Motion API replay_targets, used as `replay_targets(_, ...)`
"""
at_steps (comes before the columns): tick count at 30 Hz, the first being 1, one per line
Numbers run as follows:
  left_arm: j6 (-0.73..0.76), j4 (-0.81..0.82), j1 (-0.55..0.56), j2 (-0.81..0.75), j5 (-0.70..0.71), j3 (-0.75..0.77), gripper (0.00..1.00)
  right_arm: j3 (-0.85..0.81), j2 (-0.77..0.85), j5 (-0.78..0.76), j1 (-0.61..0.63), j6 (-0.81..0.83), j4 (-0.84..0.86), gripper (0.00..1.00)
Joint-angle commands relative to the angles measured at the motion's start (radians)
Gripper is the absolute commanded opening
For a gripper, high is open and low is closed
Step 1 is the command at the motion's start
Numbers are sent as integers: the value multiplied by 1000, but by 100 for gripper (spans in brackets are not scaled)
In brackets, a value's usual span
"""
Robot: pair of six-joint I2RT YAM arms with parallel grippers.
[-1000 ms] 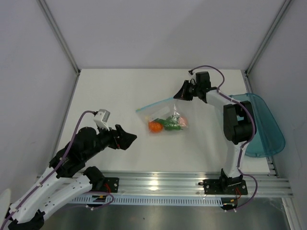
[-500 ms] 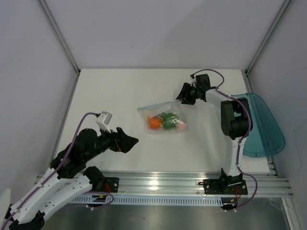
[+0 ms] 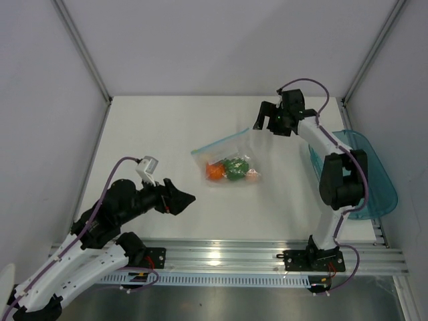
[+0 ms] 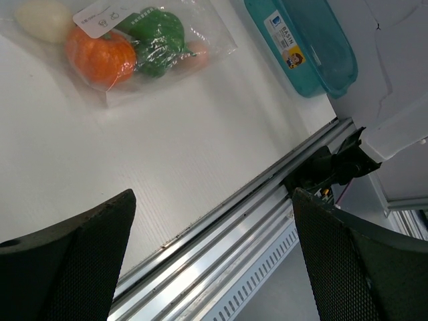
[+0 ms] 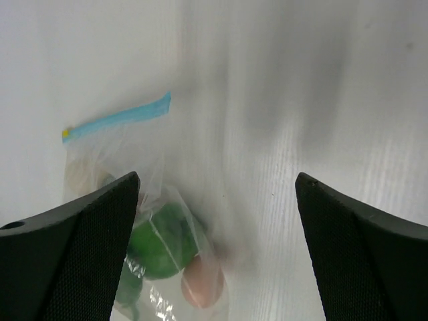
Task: Place the food in the zip-top bag and seal the zipper
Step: Place the zipper food storage bag at the center of the board, then reset both arms
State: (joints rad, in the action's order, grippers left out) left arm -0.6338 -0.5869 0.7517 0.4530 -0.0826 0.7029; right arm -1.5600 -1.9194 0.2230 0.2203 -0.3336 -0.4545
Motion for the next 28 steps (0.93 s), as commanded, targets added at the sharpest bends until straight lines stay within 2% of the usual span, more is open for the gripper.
replay_targets(1,-36,38,1,3,-6,-16,100,64,190,-149,7,18,-108,100)
replay_targets(9,-61,124,-2,56,-19,-72,100,385,549,-399,138,-4,-171,99)
replay_targets(18,-89,291,-37,136,-95,-160,99,682,868,-444,263,-136,-196,99)
replay_targets(21,-116,376,-69,150,-146,-210,99,755,944,-444,281,-189,-219,99)
replay_targets(22,-127,407,-78,151,-185,-268,99,773,973,-444,301,-203,-223,99)
replay_targets(25,-181,647,-115,136,-276,-391,99,828,1045,-476,391,-269,-204,99)
replay_targets(28,-231,801,-127,90,-331,-498,100,883,1105,-433,432,-320,-147,99)
